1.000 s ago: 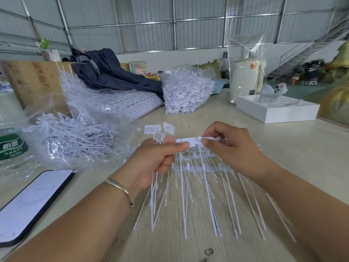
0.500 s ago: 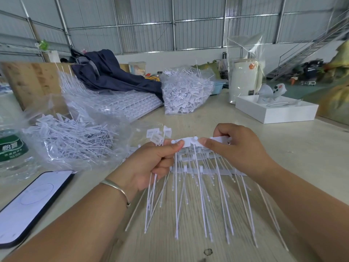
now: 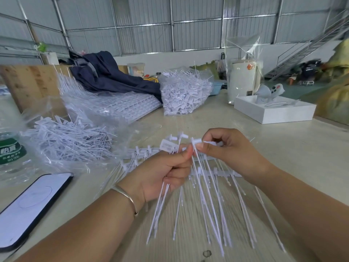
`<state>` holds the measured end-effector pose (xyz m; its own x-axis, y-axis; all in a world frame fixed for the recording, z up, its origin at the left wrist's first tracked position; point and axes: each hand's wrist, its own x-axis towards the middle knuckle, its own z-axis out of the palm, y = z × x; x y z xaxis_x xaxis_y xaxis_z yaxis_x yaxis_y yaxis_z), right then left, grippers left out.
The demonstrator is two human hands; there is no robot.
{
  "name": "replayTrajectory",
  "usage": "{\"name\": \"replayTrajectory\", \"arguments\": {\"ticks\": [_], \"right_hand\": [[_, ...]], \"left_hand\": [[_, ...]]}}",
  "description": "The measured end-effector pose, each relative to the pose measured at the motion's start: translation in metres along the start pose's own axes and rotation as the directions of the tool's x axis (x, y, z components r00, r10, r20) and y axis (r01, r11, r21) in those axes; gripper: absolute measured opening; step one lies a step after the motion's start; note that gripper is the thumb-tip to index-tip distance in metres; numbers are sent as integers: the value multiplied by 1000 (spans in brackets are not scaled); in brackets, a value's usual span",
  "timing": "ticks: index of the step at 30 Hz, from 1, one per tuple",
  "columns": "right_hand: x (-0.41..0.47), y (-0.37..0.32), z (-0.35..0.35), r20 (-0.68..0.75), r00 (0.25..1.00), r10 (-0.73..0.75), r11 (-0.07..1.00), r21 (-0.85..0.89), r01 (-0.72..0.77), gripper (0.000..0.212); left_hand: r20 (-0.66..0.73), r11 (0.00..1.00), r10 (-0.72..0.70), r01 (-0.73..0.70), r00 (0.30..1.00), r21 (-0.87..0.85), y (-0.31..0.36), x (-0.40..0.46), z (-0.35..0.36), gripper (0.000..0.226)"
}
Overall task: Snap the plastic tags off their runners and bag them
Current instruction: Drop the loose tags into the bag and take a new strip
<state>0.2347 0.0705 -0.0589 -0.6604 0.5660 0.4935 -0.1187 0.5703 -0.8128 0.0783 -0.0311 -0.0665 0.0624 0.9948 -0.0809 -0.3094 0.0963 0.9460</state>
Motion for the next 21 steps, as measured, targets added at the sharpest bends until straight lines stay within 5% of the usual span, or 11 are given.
{"name": "replayTrajectory", "arguments": {"ticks": [7,21], "right_hand": [[4,2,-3,-131,991,17,1000,-7,-18,54],[3,4,-11,-229,972,47,998,-30,-55,25]], "left_hand": [[-75,993,118,-119,990,-16,7,4,-3,17],[-348,995,64,-35,935,91,10,5,-19,19]]}}
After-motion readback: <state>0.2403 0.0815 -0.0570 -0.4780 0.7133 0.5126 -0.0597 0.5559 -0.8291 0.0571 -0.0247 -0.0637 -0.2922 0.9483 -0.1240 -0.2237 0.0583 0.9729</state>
